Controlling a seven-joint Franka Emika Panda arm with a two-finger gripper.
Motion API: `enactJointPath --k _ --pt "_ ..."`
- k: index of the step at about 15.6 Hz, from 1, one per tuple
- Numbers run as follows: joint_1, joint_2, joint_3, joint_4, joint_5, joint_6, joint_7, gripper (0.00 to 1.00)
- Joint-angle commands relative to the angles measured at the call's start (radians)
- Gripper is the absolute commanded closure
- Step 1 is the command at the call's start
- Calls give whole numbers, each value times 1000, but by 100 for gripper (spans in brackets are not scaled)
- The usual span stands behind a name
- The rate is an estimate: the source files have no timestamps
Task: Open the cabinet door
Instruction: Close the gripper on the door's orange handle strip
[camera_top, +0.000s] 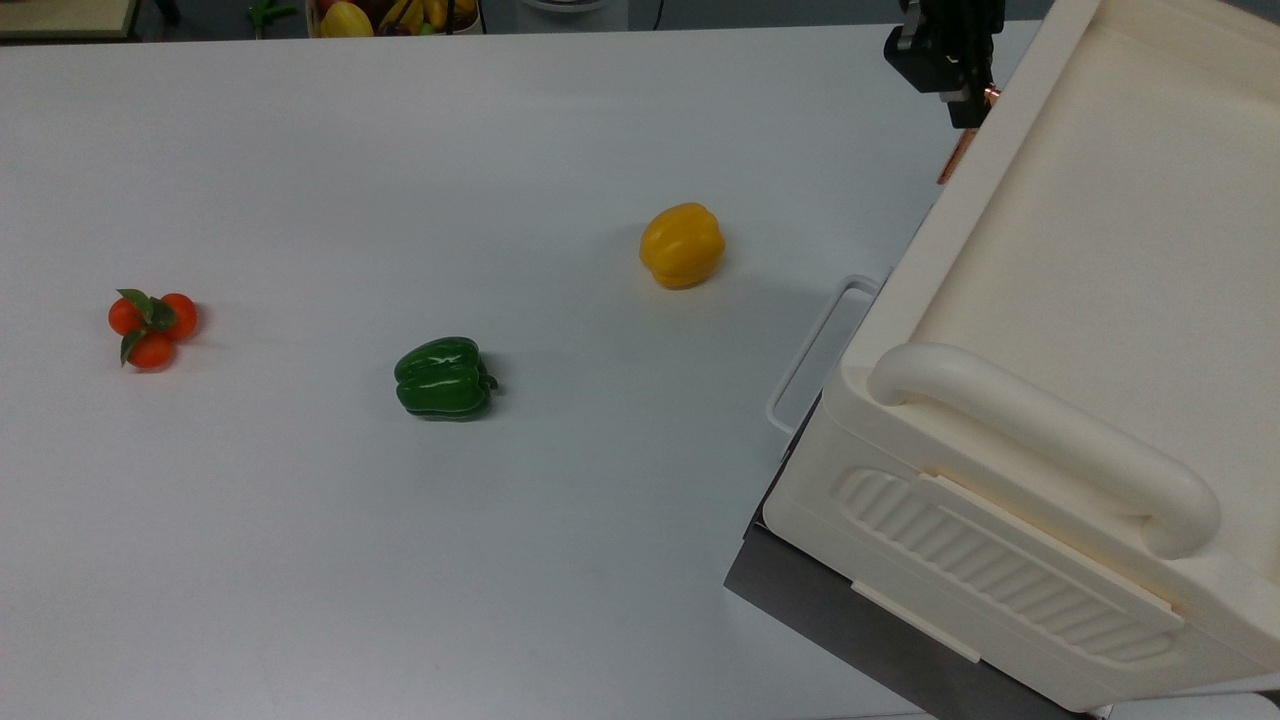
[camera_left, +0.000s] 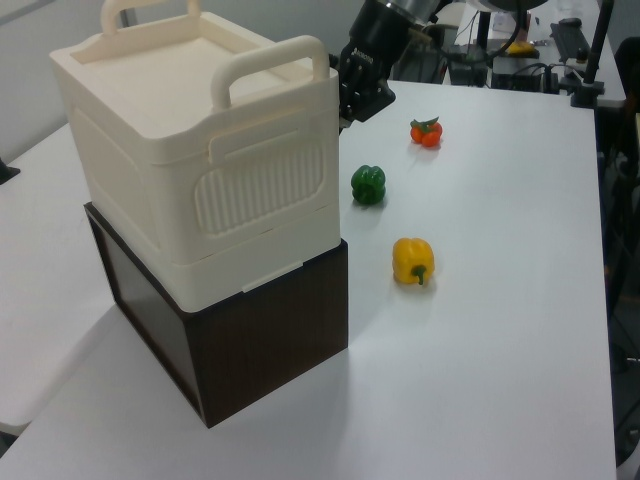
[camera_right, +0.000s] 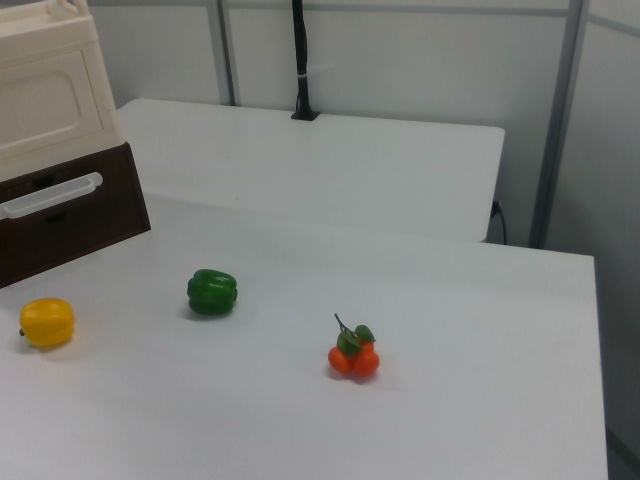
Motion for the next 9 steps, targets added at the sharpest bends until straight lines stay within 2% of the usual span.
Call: enactJointPath --k 1,4,9 --pt "3 7 17 -1 19 3 -28 100" --pt "-9 -16 17 -23 19 -23 -16 100" --pt "-54 -55 17 -21 21 -170 -16 100"
